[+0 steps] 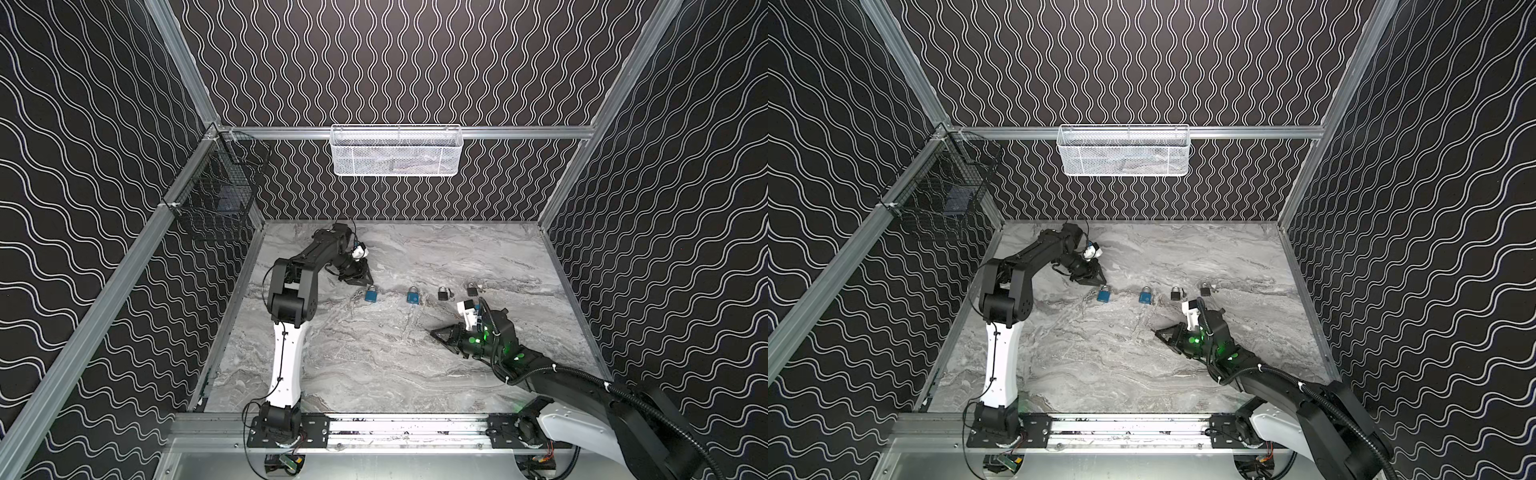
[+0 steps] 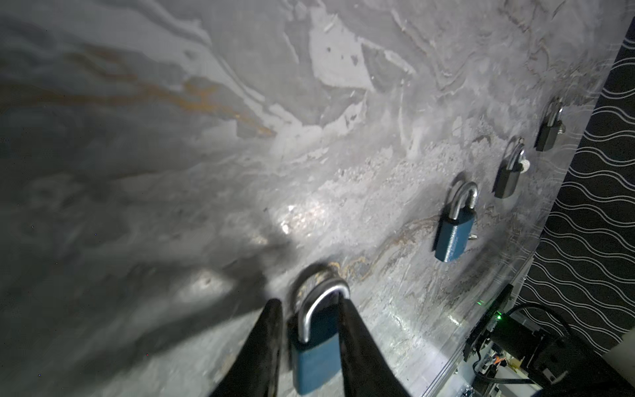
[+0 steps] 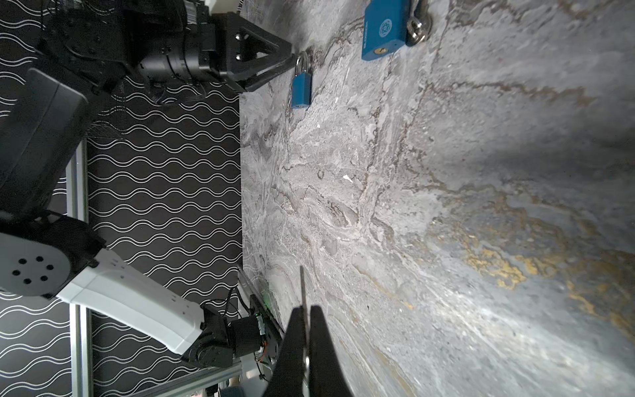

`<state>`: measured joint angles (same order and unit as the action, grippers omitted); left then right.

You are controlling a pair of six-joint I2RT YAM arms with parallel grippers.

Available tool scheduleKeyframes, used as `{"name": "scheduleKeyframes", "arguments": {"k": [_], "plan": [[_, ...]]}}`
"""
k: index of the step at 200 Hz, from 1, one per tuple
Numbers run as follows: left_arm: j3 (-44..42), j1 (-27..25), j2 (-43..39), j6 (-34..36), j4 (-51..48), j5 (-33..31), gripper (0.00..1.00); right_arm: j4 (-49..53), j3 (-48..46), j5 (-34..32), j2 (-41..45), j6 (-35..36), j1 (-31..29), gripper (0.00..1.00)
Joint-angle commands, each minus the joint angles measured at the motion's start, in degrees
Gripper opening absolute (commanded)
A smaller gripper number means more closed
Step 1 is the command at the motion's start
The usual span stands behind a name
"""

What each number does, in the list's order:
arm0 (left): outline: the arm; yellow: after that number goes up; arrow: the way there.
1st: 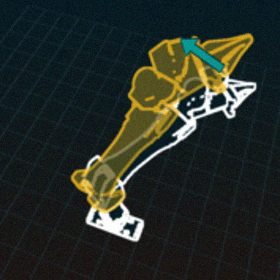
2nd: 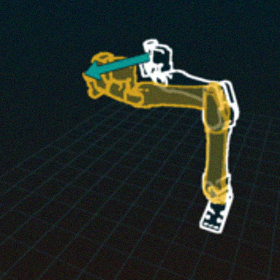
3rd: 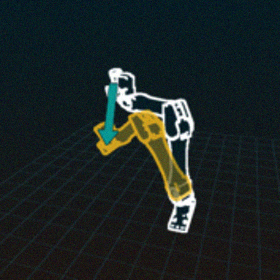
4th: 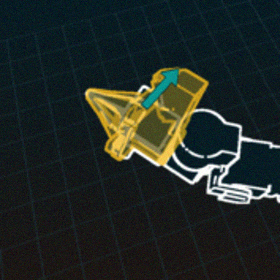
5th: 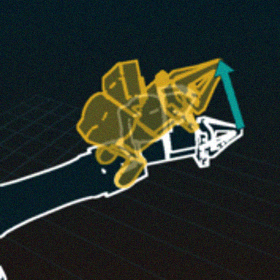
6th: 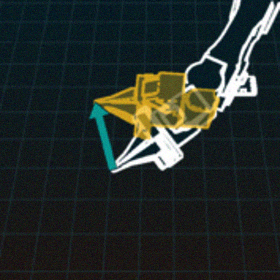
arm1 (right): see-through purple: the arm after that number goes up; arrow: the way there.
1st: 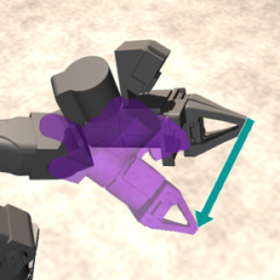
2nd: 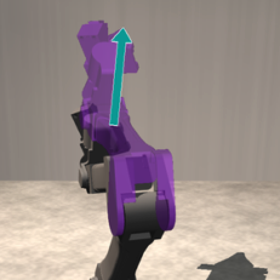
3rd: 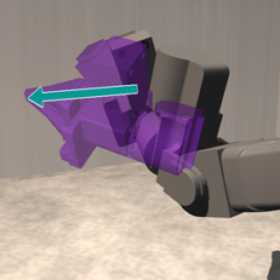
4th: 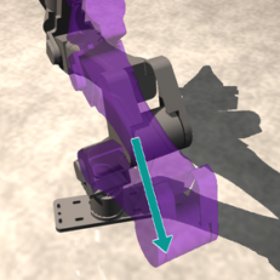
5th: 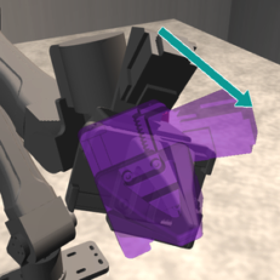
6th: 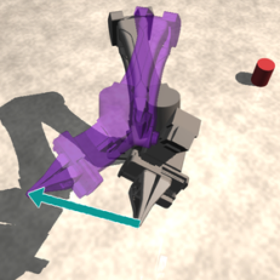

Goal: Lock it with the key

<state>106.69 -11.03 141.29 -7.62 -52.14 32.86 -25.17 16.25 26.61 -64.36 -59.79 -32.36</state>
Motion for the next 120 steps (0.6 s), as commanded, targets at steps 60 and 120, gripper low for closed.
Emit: {"name": "scheduleKeyframes", "arguments": {"k": [60,120], "plan": [[-18.76,3.12,-25.9,-8.83,13.2,-3.19,0.56,5.74,14.45,-2.53,-10.62,5.23,-0.7,0.0],[-32.51,2.59,-48.58,-15.57,12.79,-6.57,0.57,12.58,32.42,-2.79,-26.11,10.75,-1.3,0.0]]}}
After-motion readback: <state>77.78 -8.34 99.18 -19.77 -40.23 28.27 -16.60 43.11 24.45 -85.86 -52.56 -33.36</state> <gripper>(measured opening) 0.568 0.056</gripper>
